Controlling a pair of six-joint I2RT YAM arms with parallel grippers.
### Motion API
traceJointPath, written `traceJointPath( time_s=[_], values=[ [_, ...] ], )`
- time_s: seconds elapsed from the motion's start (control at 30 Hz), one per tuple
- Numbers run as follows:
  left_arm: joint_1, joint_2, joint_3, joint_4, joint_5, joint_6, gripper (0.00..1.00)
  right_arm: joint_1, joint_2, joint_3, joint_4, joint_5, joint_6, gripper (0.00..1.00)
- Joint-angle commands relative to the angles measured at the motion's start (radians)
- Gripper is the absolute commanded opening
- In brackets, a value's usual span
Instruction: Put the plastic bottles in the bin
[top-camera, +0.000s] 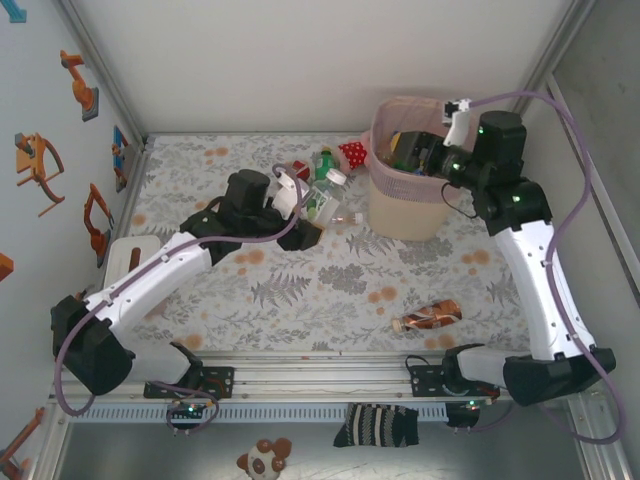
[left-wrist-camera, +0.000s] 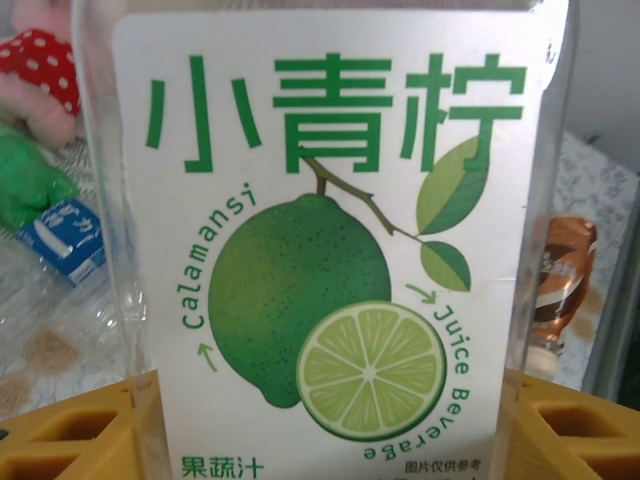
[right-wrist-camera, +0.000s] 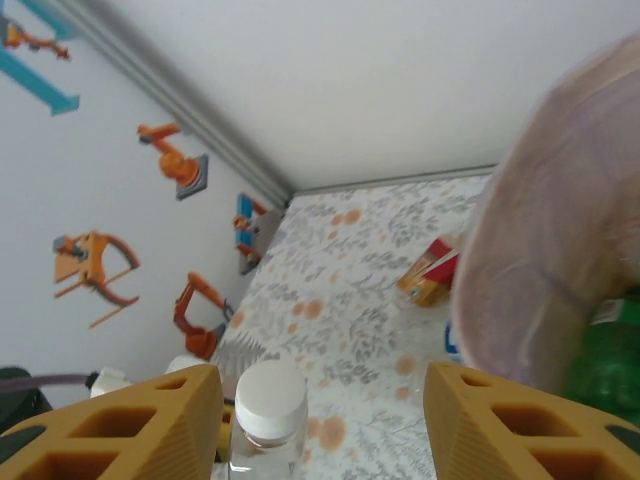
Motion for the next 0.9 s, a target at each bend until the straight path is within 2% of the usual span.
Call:
traceJointPath(
  time_s=[0.0, 0.13, 0.53, 0.7, 0.87],
  values=[
    [-0.001, -0.035, -0.003, 0.078, 0.089, -0.039, 0.54, 0.056, 0.035, 0.036, 0.004, -0.022, 0.02, 0.58],
    [-0.002, -0.046, -0.006, 0.11, 0.109, -0.057, 0.54, 0.114, 0.069, 0.056, -0.003, -0.014, 0.019, 0.62],
    [-0.002, -0.049, -0.006, 0.117, 0.118, -0.067, 0.54, 0.247, 0.178, 0.122, -0.028, 0.028, 0.0, 0.65],
    [-0.002, -0.054, -0.005, 0.112, 0.12, -0.068, 0.54, 0.273, 0.218, 0.148, -0.039, 0.048, -0.001, 0.64],
    [-0.002, -0.059, -0.009, 0.112, 0.116, -0.069, 0.54, 0.285, 0.232, 0.158, -0.039, 0.06, 0.001, 0.58]
  ],
)
